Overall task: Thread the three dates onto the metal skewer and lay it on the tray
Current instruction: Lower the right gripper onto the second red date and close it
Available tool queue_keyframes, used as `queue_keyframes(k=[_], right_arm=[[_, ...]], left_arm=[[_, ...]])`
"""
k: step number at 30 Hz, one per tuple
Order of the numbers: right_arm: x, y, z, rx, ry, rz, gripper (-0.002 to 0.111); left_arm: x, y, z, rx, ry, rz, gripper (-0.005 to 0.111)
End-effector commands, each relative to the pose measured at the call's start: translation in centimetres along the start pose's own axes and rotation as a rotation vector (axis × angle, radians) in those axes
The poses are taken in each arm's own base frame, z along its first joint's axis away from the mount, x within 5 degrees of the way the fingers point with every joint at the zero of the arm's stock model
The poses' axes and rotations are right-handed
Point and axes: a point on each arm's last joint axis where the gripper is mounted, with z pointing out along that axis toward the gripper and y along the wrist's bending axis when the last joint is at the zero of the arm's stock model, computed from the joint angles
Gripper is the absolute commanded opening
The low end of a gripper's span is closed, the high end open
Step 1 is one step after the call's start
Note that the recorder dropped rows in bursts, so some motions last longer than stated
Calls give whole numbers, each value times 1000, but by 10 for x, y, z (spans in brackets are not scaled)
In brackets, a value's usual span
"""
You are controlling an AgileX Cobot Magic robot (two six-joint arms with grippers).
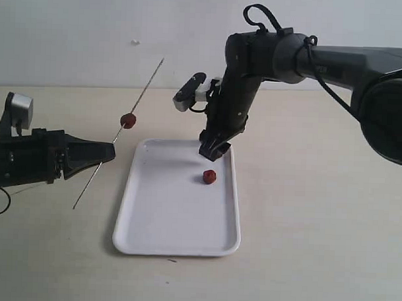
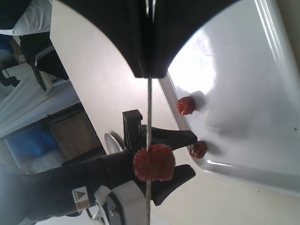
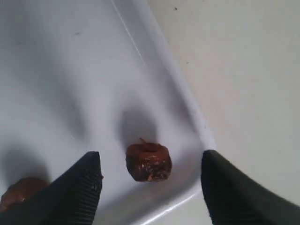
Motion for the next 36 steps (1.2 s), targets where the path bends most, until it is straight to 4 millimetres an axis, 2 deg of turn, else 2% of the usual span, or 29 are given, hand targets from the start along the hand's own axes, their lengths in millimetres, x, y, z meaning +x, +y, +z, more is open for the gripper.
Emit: queue_keyframes(k=[1,7,14,36], right_arm=[[0,0,4,8,-5,-14,59],[-1,-1,4,19,-19,-6,59],[-2,1,4,0,-20,16,51],[-2,6,4,-55,-24,49,51]], left_arm=[[-1,-3,-1,17,-6,30,0],[-1,-3,-1,17,-6,30,0],[-1,-3,-1,17,-6,32,0],[0,-3,-1,20,9,38,0]])
